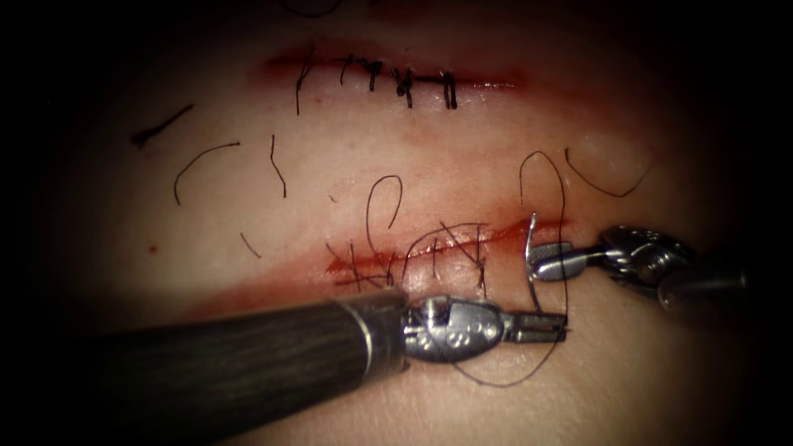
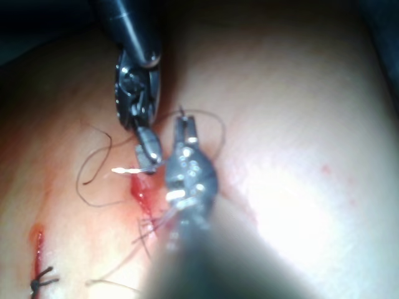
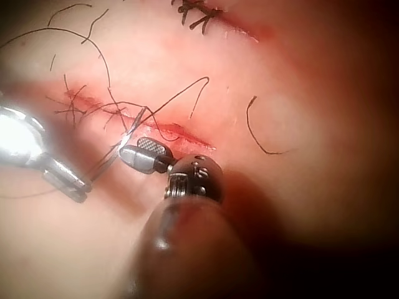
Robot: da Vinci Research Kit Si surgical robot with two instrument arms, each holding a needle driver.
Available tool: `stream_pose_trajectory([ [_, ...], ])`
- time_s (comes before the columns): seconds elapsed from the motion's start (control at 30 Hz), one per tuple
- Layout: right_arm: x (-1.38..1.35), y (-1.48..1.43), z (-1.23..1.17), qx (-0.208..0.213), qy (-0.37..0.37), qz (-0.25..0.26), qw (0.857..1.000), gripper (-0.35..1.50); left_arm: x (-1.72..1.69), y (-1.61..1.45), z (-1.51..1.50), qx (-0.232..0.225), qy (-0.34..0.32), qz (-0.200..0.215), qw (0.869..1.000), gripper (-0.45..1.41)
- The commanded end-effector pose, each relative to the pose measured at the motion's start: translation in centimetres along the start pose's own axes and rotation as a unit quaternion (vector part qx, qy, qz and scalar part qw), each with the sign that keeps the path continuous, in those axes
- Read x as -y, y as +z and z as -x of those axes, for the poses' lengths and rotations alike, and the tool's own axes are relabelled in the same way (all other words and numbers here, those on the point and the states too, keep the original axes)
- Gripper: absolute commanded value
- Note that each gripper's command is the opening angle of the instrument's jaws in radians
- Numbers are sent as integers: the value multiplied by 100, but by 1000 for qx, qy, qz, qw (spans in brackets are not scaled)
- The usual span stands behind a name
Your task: Wound Closure
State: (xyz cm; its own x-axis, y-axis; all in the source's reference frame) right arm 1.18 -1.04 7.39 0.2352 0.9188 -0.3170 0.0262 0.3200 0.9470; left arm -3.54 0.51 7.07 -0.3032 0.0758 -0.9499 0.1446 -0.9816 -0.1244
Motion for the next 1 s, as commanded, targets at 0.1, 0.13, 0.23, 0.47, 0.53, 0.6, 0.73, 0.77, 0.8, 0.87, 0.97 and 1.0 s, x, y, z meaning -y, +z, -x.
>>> stream_pose_trajectory([
  [0.1,2,7,7,0,6,-10,1000,26,-2,9,4,1,0,1,1000,-45],
  [0.13,2,7,6,-2,9,-13,1000,29,-2,9,5,1,0,1,1000,-45],
  [0.23,2,6,4,-7,18,-28,999,39,-3,10,6,3,0,2,1000,-45],
  [0.47,1,18,1,-15,32,-49,998,42,-3,11,6,4,0,2,1000,-45],
  [0.53,1,21,0,-15,32,-50,998,39,-3,11,6,4,0,2,1000,-45],
  [0.6,0,25,-1,-15,31,-50,998,37,-3,12,6,4,0,2,1000,-45],
  [0.73,-1,30,-2,-15,31,-52,998,34,-3,11,6,4,0,2,1000,-45],
  [0.77,-2,32,-3,-16,34,-51,998,32,-4,11,6,4,0,2,1000,-45],
  [0.8,-3,32,-3,-19,34,-48,998,31,-4,11,6,4,0,2,1000,-45],
  [0.87,-4,30,-2,-14,34,-42,998,31,-4,11,6,4,0,2,1000,-45],
  [0.97,-5,29,-3,-18,34,-45,998,31,-4,11,6,4,0,2,1000,-45],
  [1.0,-4,29,-3,-20,34,-46,998,31,-4,11,6,4,0,2,1000,-45],
])
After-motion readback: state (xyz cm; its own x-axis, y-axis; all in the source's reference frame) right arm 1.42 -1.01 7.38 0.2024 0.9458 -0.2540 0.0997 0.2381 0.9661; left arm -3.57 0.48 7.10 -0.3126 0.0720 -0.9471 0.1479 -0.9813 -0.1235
